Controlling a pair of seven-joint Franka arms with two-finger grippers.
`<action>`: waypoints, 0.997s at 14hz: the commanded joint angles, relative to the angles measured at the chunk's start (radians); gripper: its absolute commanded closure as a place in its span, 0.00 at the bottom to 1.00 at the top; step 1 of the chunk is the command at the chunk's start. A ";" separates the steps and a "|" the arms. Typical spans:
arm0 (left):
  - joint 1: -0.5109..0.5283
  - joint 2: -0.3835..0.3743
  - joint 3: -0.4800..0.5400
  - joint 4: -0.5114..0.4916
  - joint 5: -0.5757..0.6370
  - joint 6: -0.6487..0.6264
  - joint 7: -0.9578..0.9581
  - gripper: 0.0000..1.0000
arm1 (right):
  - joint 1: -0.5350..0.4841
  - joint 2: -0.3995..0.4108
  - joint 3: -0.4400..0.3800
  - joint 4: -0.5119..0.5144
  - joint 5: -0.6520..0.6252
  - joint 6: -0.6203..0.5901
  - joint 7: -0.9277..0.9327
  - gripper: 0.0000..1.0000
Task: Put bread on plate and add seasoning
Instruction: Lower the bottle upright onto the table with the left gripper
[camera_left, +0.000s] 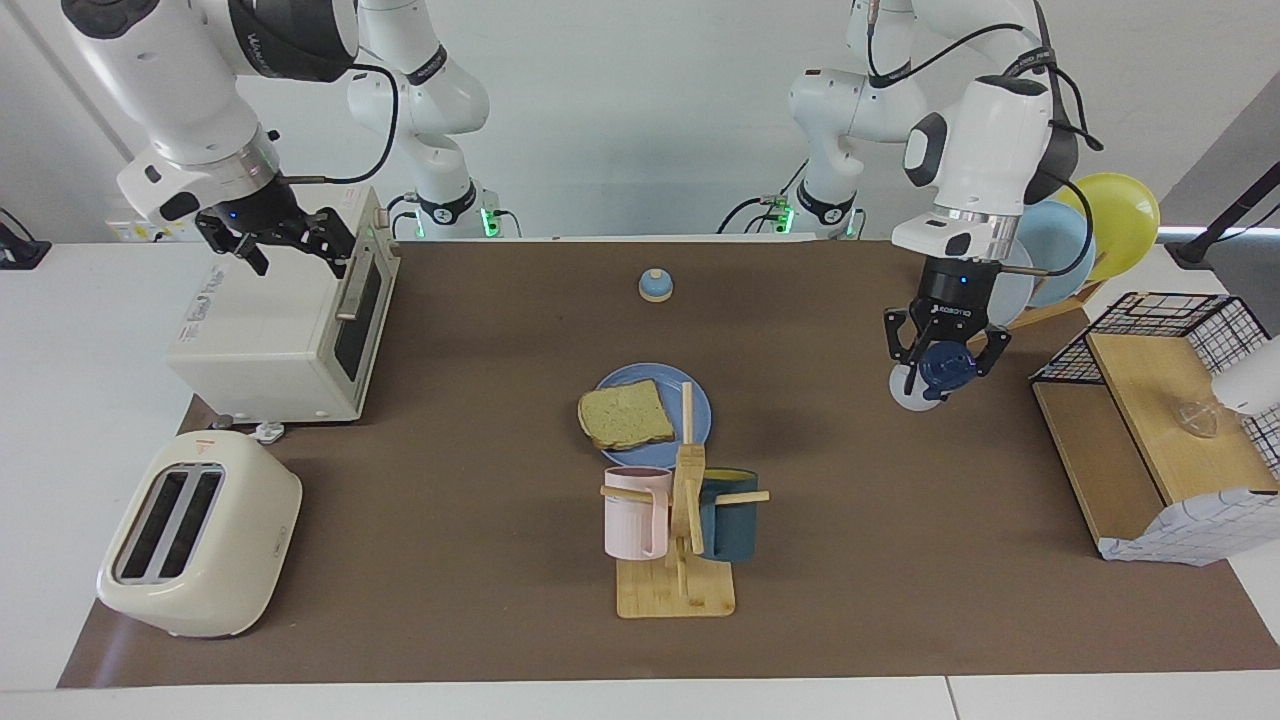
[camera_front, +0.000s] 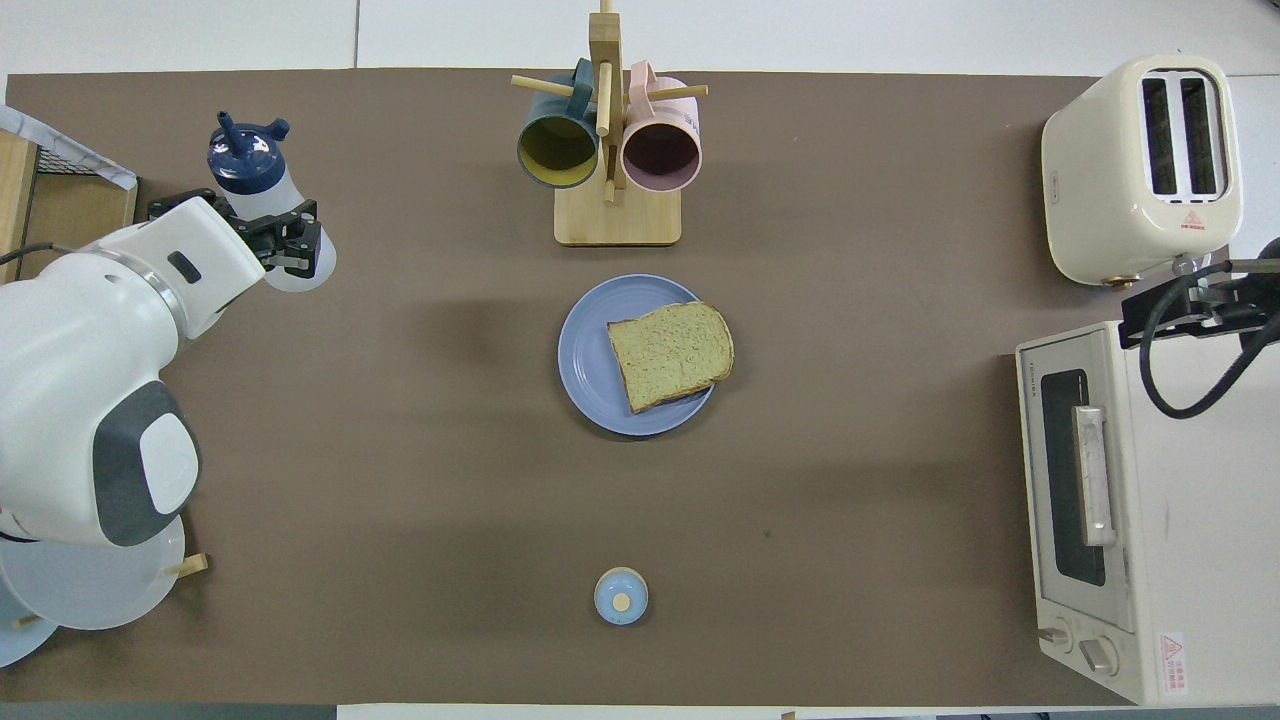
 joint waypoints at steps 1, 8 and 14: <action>-0.006 0.021 -0.002 -0.112 -0.010 0.222 -0.051 1.00 | -0.016 -0.008 0.009 -0.004 0.007 -0.003 -0.026 0.00; -0.067 0.197 -0.002 -0.216 -0.009 0.647 -0.178 1.00 | -0.016 -0.008 0.009 -0.004 0.007 -0.003 -0.026 0.00; -0.074 0.280 -0.002 -0.177 0.000 0.646 -0.180 1.00 | -0.015 -0.008 0.009 -0.004 0.007 -0.003 -0.026 0.00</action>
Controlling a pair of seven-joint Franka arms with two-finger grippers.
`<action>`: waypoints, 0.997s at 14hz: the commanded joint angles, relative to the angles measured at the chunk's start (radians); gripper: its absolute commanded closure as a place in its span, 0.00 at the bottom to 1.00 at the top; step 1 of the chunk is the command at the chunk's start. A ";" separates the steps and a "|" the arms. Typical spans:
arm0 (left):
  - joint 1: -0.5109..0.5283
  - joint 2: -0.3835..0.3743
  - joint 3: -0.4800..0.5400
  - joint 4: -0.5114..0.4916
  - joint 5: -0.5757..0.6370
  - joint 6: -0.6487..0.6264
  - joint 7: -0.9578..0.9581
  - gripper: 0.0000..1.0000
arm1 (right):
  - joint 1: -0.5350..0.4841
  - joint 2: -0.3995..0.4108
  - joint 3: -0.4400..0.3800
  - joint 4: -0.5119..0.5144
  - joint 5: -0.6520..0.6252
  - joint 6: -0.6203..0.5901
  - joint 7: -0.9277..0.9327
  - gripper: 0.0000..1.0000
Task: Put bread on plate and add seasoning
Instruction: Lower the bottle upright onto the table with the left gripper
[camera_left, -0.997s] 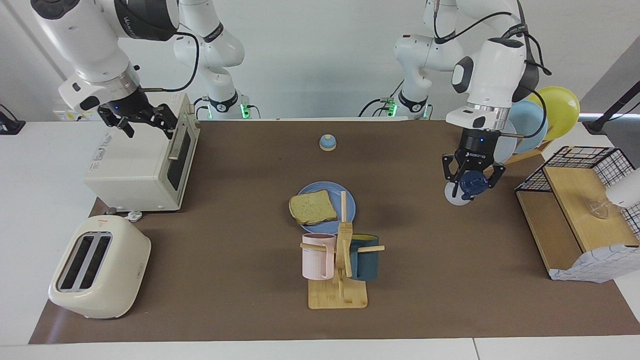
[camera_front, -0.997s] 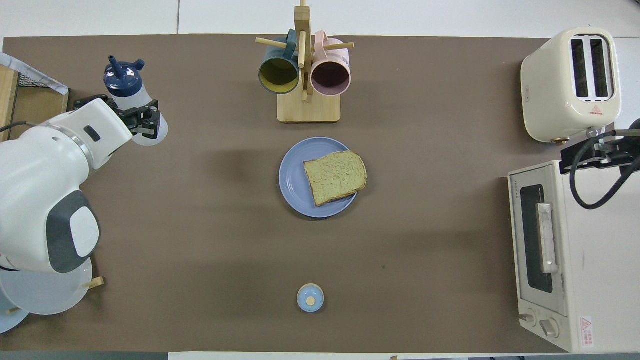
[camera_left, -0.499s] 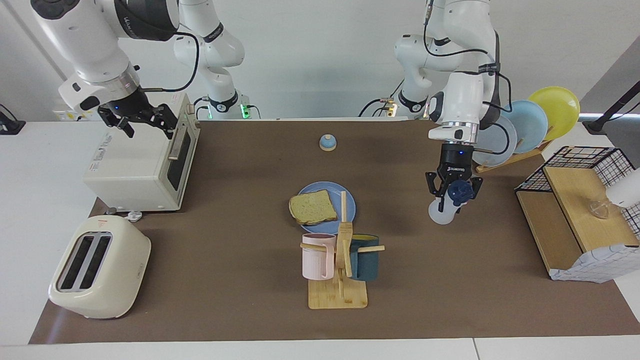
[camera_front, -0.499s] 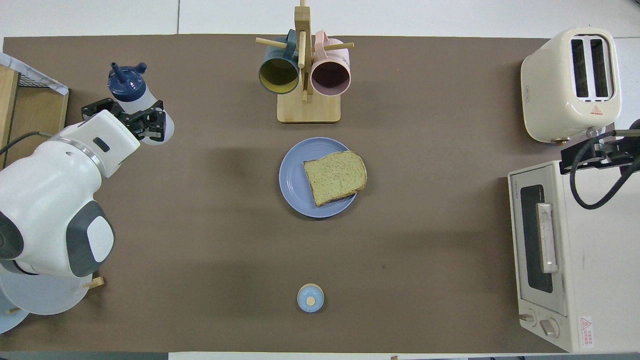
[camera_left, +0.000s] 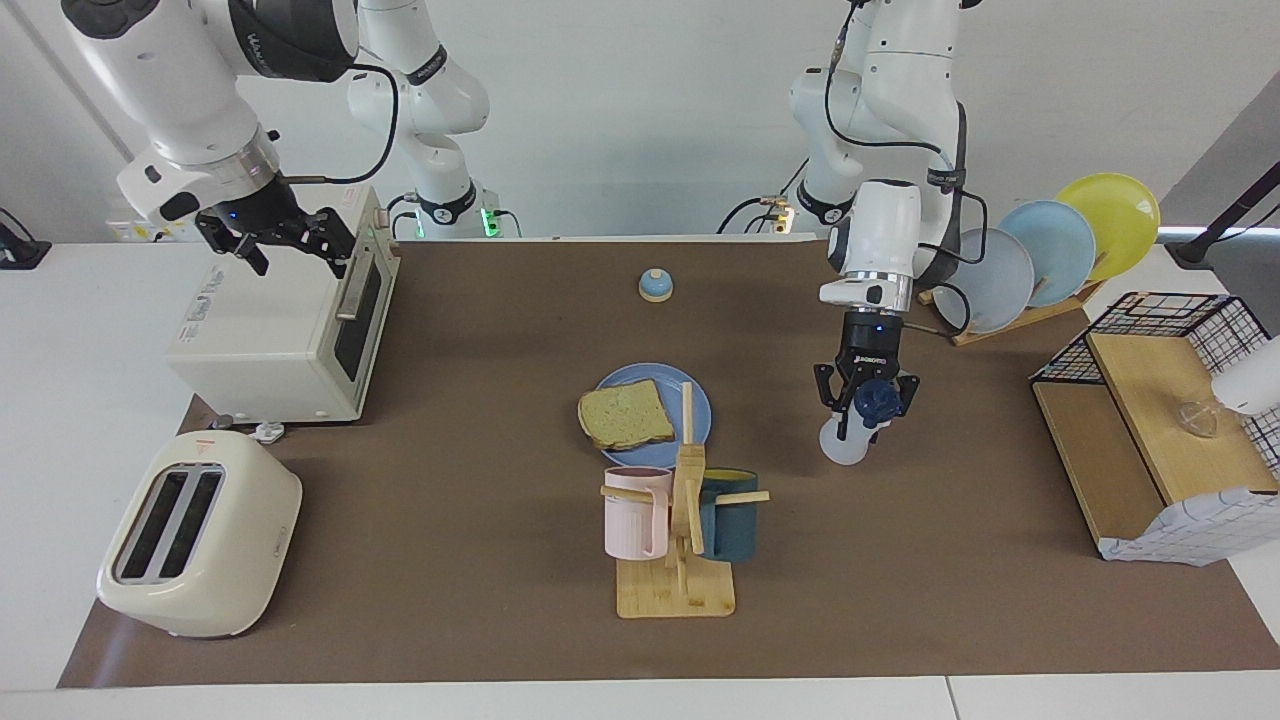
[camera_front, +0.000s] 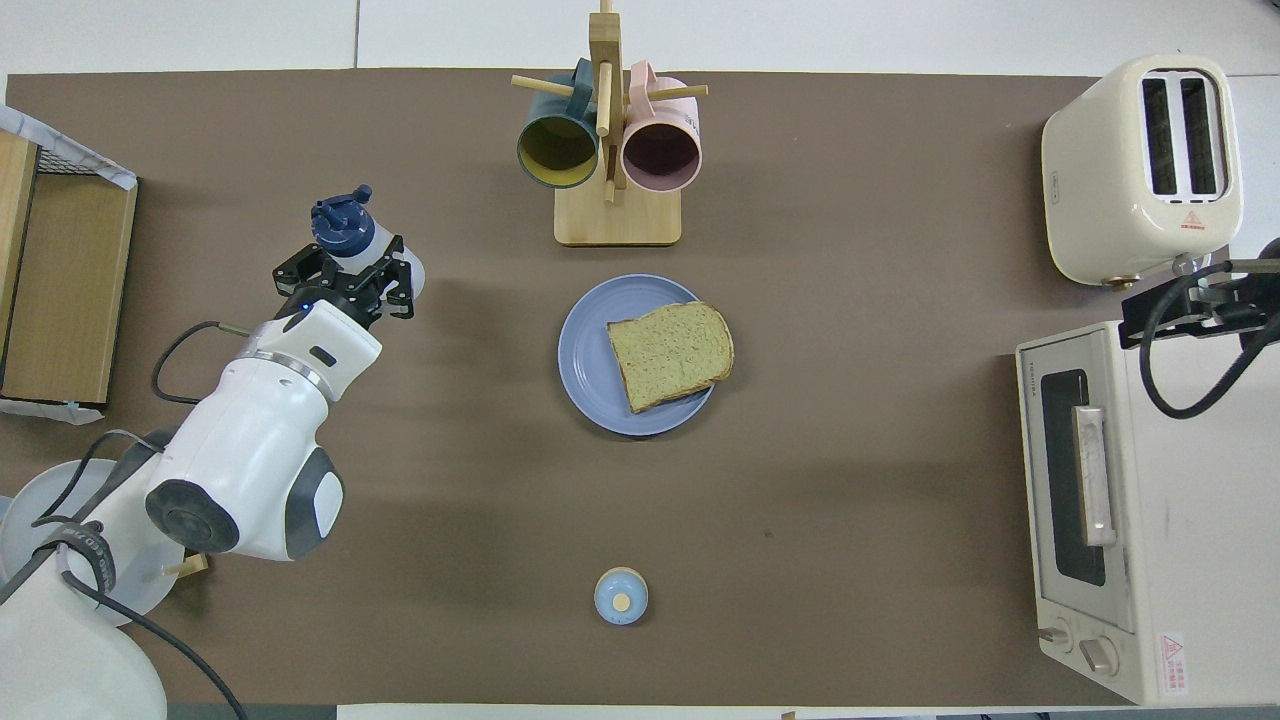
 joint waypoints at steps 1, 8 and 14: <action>-0.013 0.069 0.008 0.033 0.005 0.018 -0.005 1.00 | -0.016 -0.008 0.009 -0.004 0.007 -0.003 -0.026 0.00; -0.019 0.195 0.005 0.103 0.032 0.020 -0.005 1.00 | -0.015 -0.008 0.009 -0.004 0.007 -0.005 -0.026 0.00; -0.005 0.189 0.005 0.093 0.094 0.017 -0.007 1.00 | -0.016 -0.008 0.009 -0.004 0.007 -0.003 -0.026 0.00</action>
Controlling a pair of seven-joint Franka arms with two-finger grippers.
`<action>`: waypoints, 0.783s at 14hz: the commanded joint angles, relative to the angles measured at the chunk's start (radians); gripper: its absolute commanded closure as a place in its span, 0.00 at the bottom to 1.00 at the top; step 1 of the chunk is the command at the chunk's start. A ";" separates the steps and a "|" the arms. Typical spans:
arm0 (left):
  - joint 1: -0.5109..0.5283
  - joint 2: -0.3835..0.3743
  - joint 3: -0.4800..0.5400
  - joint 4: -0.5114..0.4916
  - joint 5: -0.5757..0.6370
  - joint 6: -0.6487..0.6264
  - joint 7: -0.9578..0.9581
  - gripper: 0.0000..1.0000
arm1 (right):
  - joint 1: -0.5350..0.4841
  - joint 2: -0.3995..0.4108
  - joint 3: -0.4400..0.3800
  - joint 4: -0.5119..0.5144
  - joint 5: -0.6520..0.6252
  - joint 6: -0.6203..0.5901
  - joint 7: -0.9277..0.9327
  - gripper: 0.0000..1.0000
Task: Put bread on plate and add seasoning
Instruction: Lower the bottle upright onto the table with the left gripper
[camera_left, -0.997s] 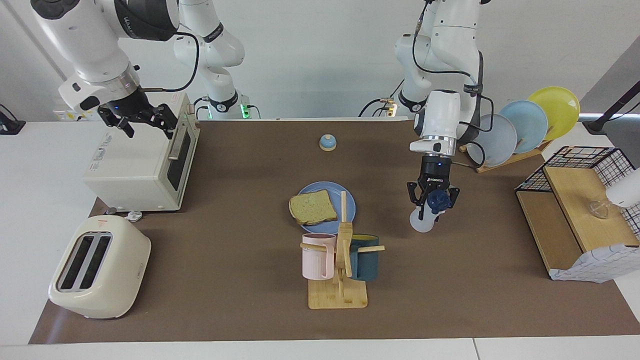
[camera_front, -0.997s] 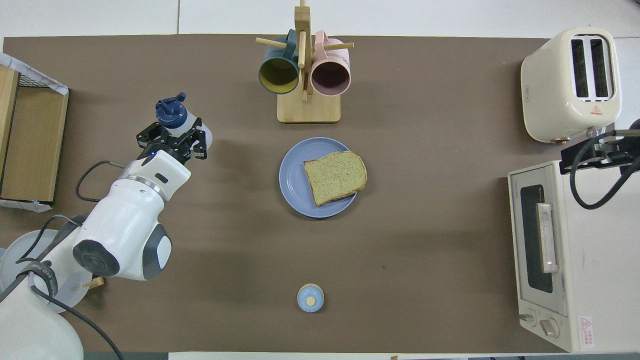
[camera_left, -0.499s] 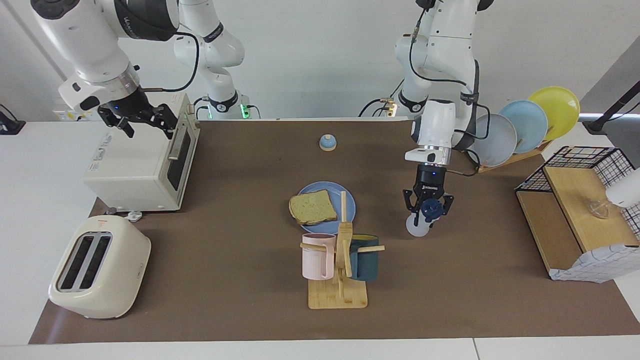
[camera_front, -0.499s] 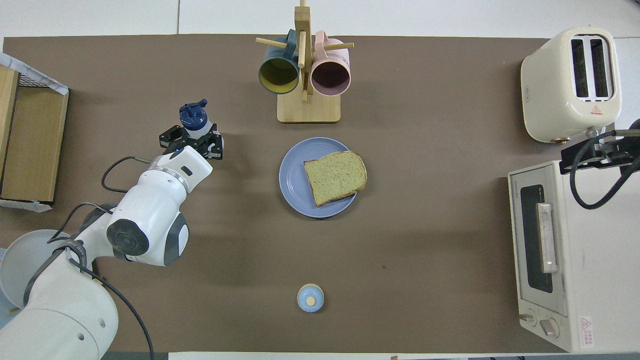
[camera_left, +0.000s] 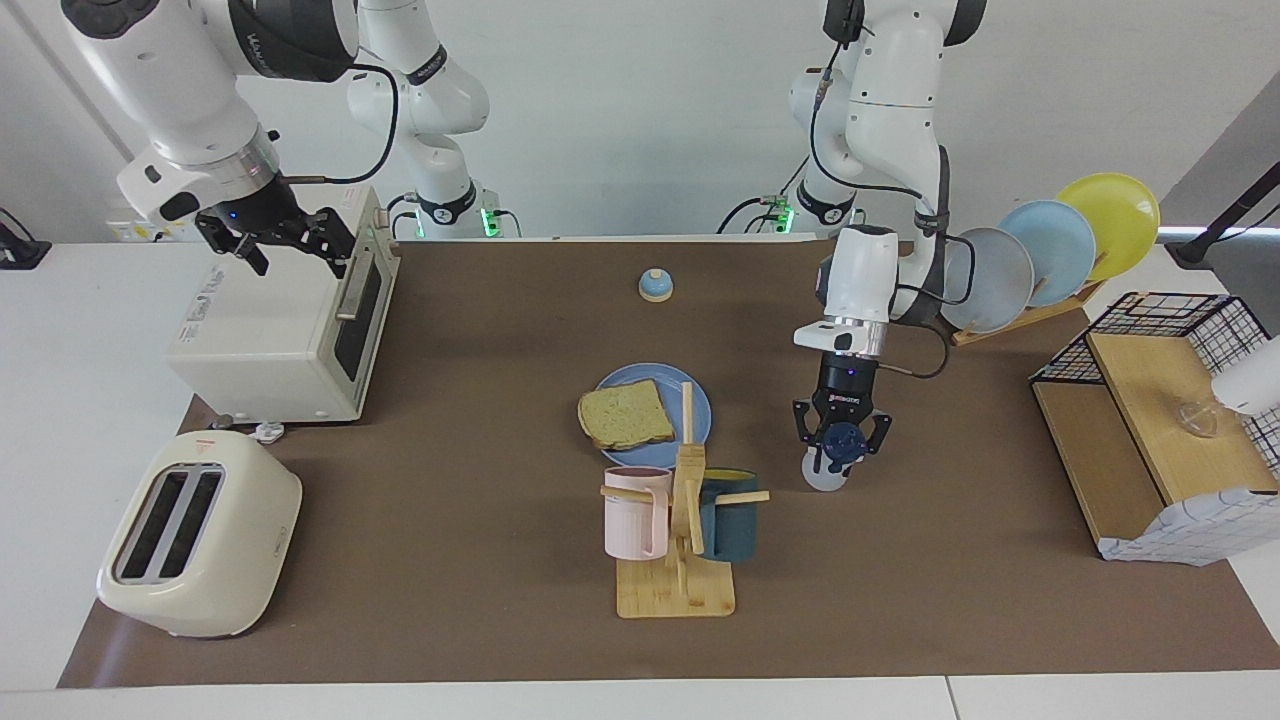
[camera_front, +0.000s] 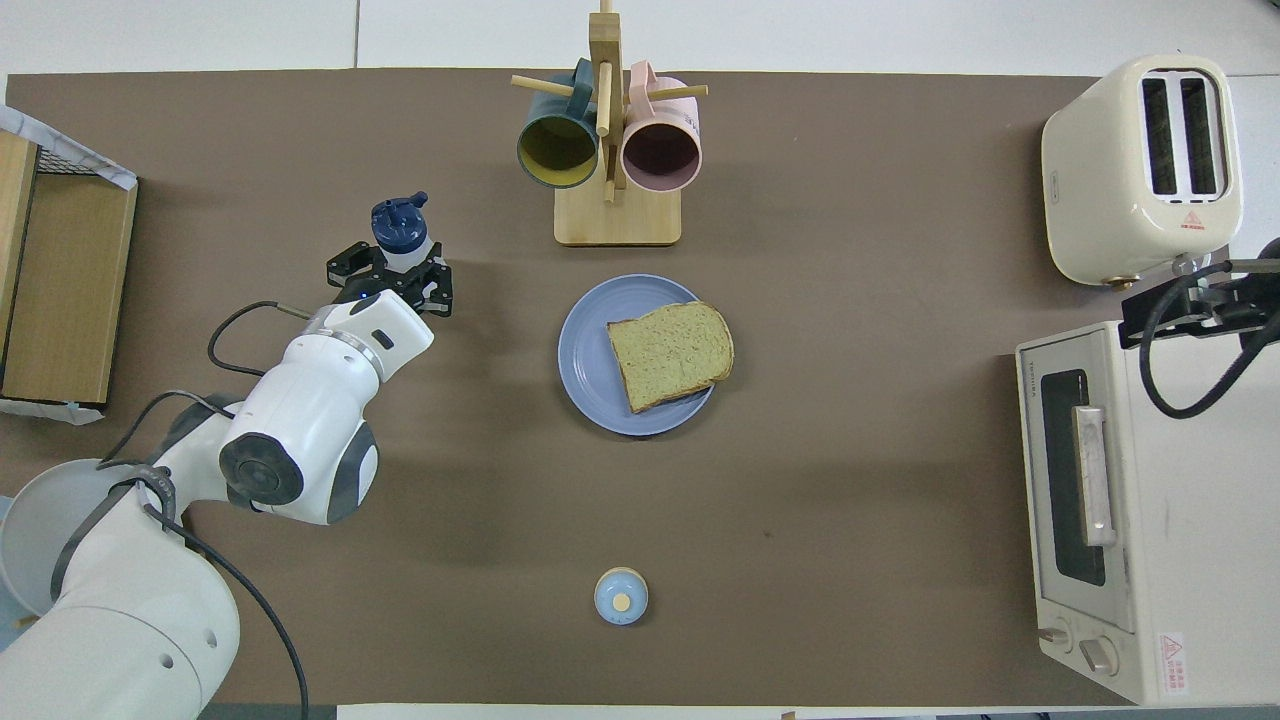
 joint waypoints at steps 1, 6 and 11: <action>0.003 0.011 0.005 -0.008 0.020 0.002 -0.006 0.98 | -0.015 -0.008 0.009 -0.004 0.007 -0.003 -0.026 0.00; 0.014 0.005 0.007 -0.020 0.020 -0.002 -0.002 0.57 | -0.015 -0.008 0.009 -0.004 0.007 -0.005 -0.026 0.00; 0.016 -0.004 0.007 -0.028 0.019 -0.002 -0.002 0.00 | -0.016 -0.008 0.009 -0.004 0.007 -0.003 -0.026 0.00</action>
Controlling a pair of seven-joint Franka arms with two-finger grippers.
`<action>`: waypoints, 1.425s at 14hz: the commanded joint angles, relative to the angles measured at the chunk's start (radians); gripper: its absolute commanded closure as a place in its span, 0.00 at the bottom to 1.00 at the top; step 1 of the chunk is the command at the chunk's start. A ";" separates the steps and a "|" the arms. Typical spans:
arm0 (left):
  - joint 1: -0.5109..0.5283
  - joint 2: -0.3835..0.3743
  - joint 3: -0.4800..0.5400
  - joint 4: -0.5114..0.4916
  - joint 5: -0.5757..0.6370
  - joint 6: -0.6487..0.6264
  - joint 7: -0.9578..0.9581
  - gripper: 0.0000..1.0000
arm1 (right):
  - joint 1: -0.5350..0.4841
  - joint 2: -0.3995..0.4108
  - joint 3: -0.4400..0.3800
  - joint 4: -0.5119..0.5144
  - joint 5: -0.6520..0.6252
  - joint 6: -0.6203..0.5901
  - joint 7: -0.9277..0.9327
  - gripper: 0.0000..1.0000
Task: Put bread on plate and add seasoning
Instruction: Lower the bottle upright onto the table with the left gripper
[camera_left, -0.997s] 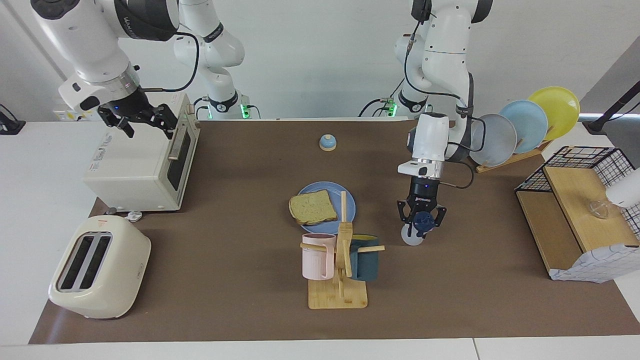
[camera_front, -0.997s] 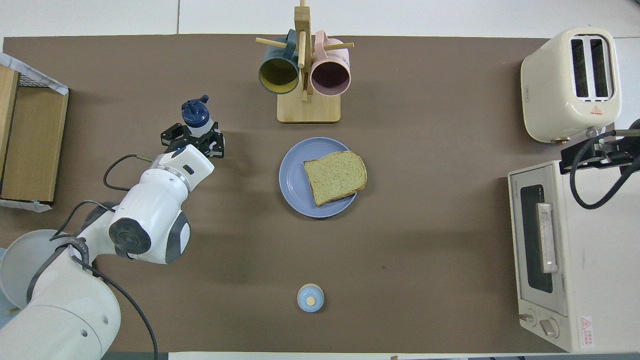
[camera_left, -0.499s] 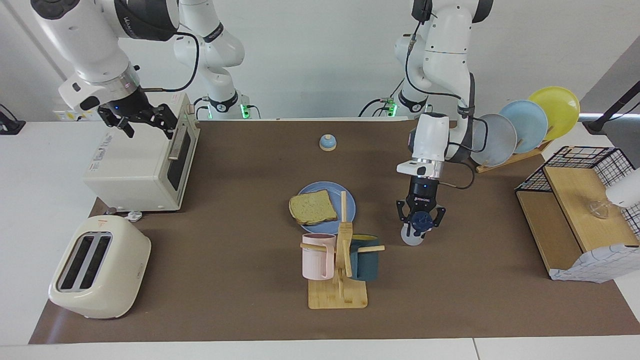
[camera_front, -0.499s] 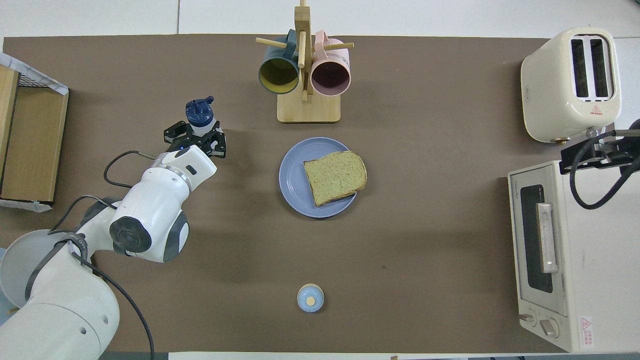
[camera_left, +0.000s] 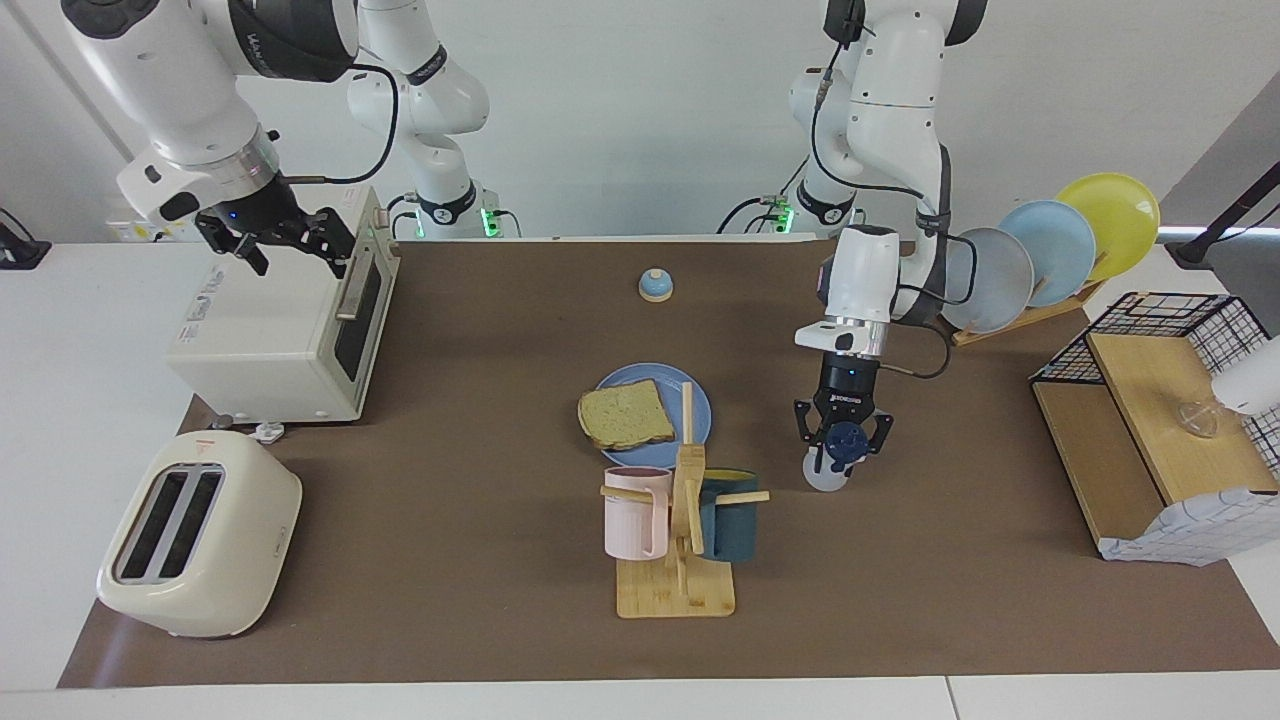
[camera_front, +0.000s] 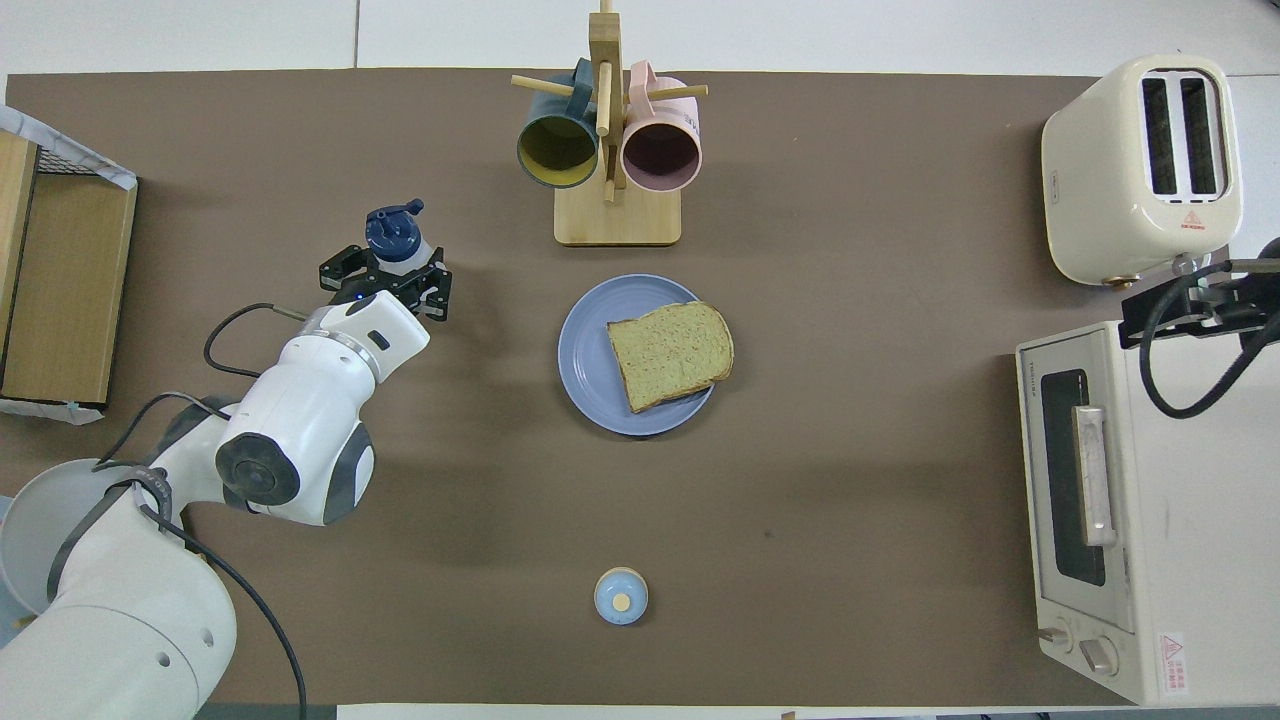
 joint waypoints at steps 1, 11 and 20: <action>0.011 -0.010 0.001 -0.026 0.018 0.000 0.001 0.00 | -0.016 -0.008 0.009 -0.004 0.007 -0.005 -0.027 0.00; 0.028 -0.117 0.002 -0.144 0.018 0.000 0.003 0.00 | -0.016 -0.008 0.009 -0.004 0.007 -0.005 -0.027 0.00; 0.008 -0.332 -0.001 -0.336 0.018 -0.001 -0.005 0.00 | -0.016 -0.008 0.009 -0.004 0.007 -0.005 -0.027 0.00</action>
